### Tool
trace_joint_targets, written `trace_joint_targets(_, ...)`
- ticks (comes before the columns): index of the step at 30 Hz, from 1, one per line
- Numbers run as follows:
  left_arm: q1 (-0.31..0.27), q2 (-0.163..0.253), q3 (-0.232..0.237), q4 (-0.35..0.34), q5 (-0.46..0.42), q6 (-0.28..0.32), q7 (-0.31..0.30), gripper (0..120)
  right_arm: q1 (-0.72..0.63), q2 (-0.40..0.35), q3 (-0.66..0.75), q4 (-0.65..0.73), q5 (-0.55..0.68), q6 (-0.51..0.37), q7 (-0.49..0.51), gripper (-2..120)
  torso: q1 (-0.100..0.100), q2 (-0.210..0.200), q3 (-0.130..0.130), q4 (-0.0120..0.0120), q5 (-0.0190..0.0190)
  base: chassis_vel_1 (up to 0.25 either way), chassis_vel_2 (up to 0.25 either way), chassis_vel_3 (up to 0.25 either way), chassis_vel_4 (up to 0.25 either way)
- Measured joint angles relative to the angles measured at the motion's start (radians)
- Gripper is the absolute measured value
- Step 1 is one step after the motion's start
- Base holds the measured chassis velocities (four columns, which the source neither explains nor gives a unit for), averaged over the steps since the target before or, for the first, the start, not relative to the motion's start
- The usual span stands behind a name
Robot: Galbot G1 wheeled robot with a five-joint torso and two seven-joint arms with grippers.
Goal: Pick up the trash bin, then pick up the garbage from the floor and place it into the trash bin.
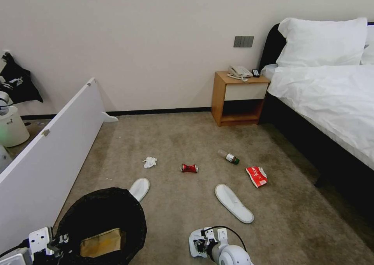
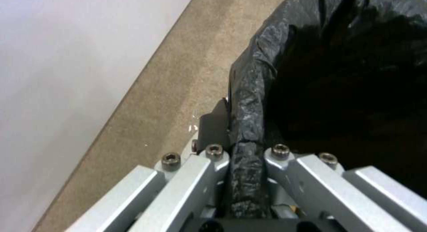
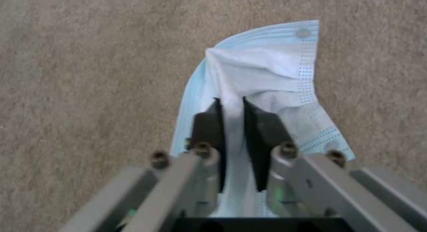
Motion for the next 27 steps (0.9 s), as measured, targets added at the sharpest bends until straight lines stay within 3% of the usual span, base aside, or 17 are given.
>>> trace_joint_targets(3,-0.001,0.001,0.0,0.001,-0.001,0.0,0.0,3,0.0,-0.002,0.001,0.0,0.006,-0.001,0.0,0,0.0,0.0,0.0,0.0,0.0,0.0,0.0,0.0,0.0)
trace_joint_targets(14,-0.003,0.011,0.005,0.005,-0.008,0.0,0.001,3,-0.012,-0.008,0.026,0.044,0.031,0.02,-0.026,0,0.0,0.0,0.0,0.0,0.0,0.0,0.0,0.0,0.0)
trace_joint_targets(18,-0.004,0.023,0.013,0.003,-0.021,0.001,0.001,3,-0.036,-0.016,0.048,0.109,-0.018,0.124,-0.032,0,0.0,0.0,0.0,0.0,0.0001,0.0,0.0,0.0,0.0)
trace_joint_targets(20,-0.002,0.04,0.023,-0.001,-0.039,0.007,-0.002,3,-0.05,-0.033,0.068,0.183,-0.072,0.226,-0.046,0,0.0,0.0,0.0,-0.0001,0.0,0.0,0.0,0.0,0.0)
trace_joint_targets(27,0.004,0.08,0.04,-0.005,-0.059,0.016,-0.007,3,-0.065,-0.091,0.083,0.393,-0.062,0.328,-0.083,0,0.0,0.0,0.0,-0.0002,0.0001,0.0,0.0,0.0,0.0)
